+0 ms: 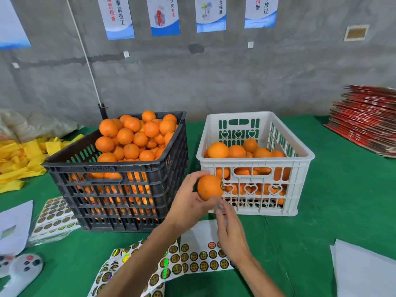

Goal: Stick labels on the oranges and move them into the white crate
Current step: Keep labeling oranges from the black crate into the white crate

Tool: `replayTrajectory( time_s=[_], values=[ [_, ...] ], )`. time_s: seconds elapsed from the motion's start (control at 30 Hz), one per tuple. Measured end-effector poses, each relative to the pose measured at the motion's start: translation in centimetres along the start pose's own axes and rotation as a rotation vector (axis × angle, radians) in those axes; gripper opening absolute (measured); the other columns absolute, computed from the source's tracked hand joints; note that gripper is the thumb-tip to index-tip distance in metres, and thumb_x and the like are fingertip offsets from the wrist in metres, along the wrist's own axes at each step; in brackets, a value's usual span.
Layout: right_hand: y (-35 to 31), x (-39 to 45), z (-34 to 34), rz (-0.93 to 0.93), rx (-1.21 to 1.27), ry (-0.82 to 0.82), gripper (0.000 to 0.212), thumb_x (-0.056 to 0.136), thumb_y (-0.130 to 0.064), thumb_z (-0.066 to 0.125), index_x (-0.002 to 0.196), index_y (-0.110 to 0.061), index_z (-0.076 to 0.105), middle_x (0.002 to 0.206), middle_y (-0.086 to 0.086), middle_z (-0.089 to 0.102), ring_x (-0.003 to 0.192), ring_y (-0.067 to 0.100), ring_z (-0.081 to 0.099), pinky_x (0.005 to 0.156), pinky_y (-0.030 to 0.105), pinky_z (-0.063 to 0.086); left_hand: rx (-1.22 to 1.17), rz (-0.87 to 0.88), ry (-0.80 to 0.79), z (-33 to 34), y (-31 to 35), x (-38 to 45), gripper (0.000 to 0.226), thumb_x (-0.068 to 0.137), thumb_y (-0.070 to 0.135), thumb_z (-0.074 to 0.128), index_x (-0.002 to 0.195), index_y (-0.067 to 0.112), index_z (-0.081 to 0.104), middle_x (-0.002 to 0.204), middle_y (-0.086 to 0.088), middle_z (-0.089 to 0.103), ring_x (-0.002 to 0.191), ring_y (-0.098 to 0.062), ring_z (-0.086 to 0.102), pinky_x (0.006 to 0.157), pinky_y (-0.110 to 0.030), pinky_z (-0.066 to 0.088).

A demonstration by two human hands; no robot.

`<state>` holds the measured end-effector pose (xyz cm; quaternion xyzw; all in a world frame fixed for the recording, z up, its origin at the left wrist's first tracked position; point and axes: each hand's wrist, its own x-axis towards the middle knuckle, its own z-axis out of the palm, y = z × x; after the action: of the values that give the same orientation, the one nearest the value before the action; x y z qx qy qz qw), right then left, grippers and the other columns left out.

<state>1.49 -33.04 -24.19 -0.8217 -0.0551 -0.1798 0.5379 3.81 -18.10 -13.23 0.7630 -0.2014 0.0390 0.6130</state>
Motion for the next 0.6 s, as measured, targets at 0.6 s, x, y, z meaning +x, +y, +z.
replayTrajectory(
  time_s=[0.6],
  values=[
    [-1.5, 0.3, 0.5, -0.011, -0.199, -0.005, 0.048, 0.104, -0.054, 0.033, 0.15, -0.042, 0.036, 0.138, -0.029, 0.049, 0.123, -0.015, 0.046, 0.099, 0.02, 0.048, 0.497, 0.369, 0.115, 0.8, 10.0, 11.2, 0.034, 0.097, 0.026, 0.07, 0.129, 0.025, 0.061, 0.125, 0.011, 0.05, 0.078, -0.002, 0.069, 0.08, -0.03, 0.058]
  ],
)
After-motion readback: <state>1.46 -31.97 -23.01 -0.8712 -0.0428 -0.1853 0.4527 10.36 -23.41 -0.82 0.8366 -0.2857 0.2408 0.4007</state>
